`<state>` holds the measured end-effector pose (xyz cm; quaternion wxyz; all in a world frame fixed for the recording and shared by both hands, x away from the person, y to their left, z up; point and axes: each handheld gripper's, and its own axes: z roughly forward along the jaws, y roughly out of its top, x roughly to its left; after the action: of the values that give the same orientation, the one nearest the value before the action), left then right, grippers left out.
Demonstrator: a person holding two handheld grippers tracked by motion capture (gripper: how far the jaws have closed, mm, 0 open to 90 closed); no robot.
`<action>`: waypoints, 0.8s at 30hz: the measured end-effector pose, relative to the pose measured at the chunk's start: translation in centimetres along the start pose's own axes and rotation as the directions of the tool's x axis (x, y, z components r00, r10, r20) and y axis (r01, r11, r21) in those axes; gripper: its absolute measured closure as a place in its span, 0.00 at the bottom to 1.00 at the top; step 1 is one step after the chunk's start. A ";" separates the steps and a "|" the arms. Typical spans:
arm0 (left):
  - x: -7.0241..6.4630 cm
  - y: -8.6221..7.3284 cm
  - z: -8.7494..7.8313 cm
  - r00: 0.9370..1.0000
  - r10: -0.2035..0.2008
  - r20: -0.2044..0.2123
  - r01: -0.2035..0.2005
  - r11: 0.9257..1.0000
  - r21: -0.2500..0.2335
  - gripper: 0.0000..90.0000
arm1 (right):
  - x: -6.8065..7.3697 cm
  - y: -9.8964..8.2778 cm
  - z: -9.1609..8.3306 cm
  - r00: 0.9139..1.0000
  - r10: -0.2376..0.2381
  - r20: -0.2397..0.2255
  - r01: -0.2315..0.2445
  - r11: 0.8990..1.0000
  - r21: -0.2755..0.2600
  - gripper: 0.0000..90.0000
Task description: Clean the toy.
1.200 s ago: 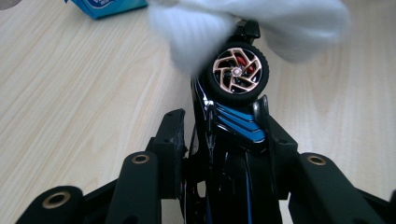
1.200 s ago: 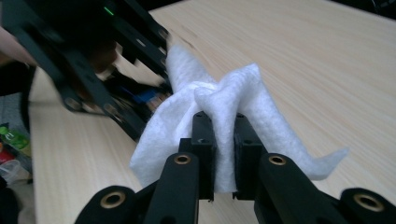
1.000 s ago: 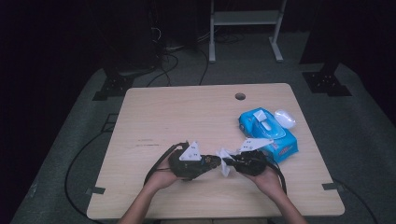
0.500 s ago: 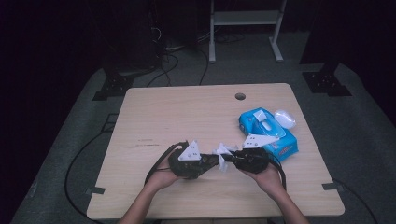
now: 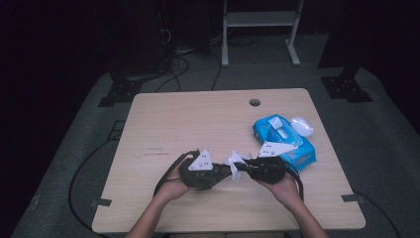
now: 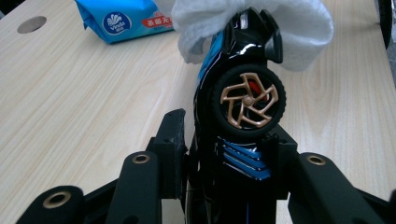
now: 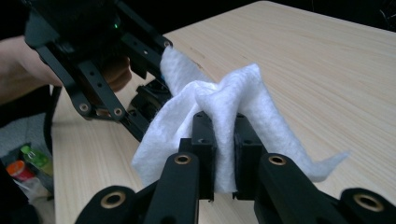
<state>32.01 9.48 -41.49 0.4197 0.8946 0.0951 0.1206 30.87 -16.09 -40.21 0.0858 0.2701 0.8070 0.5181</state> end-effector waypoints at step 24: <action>0.2 -0.2 -0.2 1.000 -0.027 0.013 0.028 0.999 -0.043 0.65 | -0.6 -0.3 -0.3 0.999 0.031 -0.039 -0.032 0.999 -0.028 0.91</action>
<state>32.16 9.80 -41.47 0.4410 0.8847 0.1020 0.1111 31.13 -16.70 -40.38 0.0661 0.2716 0.7965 0.5362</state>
